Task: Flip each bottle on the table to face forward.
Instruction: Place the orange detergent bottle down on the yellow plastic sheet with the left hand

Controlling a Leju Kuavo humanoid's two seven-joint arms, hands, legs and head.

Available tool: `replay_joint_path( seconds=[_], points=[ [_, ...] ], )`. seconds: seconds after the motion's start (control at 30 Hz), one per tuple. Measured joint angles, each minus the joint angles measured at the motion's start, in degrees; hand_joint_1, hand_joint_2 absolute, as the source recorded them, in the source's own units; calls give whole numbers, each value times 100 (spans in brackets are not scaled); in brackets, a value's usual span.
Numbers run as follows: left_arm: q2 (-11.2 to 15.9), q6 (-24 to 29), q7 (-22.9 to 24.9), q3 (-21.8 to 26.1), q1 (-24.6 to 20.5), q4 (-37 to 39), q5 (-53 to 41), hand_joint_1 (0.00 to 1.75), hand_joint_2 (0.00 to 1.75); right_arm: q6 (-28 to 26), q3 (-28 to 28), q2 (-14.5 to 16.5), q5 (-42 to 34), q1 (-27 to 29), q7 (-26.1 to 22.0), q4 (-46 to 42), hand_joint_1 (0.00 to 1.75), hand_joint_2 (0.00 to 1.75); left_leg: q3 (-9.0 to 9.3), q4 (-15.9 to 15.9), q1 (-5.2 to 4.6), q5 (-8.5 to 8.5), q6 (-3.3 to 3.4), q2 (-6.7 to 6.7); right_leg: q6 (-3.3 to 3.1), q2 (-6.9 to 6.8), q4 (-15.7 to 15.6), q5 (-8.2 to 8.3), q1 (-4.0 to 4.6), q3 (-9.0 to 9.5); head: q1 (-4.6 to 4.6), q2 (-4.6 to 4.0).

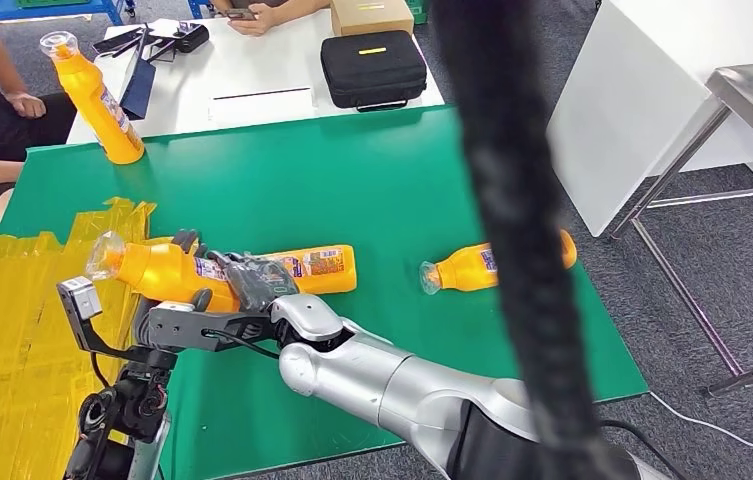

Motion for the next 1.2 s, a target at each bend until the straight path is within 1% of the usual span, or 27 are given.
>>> replay_joint_path(
  seconds=[0.03,0.07,0.17,0.2,0.67,0.87,0.9,0.93,1.0,1.03,1.07,1.13,1.2],
  points=[
    [0,10,-12,0,5,0,-11,0,175,7,0,-1,6,0,0,0,175,175,0,0,0,0,0,0,0,0,0,0,0,0,0,0],
    [0,17,-24,0,9,0,-23,8,175,9,0,-1,10,0,0,0,175,175,0,0,0,0,0,0,0,0,0,0,0,0,0,0],
    [-4,39,-58,0,12,0,-49,138,175,9,0,-1,13,0,-2,0,175,175,0,0,0,0,0,0,0,0,0,0,0,0,0,0],
    [-6,46,-67,0,13,0,-51,174,175,9,0,-1,13,0,-3,0,175,175,0,0,0,0,0,0,0,0,0,0,0,0,0,0],
    [-72,163,-197,25,41,-39,-47,175,175,45,-1,3,-23,36,-13,-4,175,175,0,0,0,0,0,2,0,1,0,0,0,0,0,0],
    [-138,220,-202,114,234,-327,20,175,175,113,0,4,5,42,15,-52,175,175,-1,0,0,0,0,3,0,1,0,0,0,-1,-1,0],
    [-151,224,-203,134,269,-383,34,175,175,115,0,4,12,43,16,-54,161,175,-1,0,0,0,0,3,0,1,0,0,0,-1,-1,0],
    [-162,226,-203,151,300,-432,50,175,175,115,0,4,19,45,17,-55,118,175,-1,0,0,0,0,3,0,1,0,0,0,-2,0,0],
    [-180,229,-205,180,353,-516,85,175,175,121,0,4,31,45,15,-55,31,87,-2,0,0,0,0,2,0,1,-1,0,0,-2,-1,0],
    [-188,230,-207,195,373,-551,98,175,175,127,0,3,37,46,12,-55,0,44,-2,0,0,0,0,2,0,1,-1,0,0,-1,0,0],
    [-197,228,-209,209,389,-591,113,175,175,140,0,3,40,49,5,-54,0,0,-2,0,0,0,0,1,0,1,-1,0,0,-1,-1,0],
    [-216,224,-216,226,409,-681,140,175,175,161,-3,0,11,62,-49,-45,0,0,-2,0,0,0,0,-1,0,0,0,0,0,-1,1,0],
    [-225,231,-241,255,421,-790,178,175,175,103,-37,-3,-110,78,-236,-2,0,0,-2,0,0,0,0,-3,0,0,0,0,0,0,1,0]
  ],
)
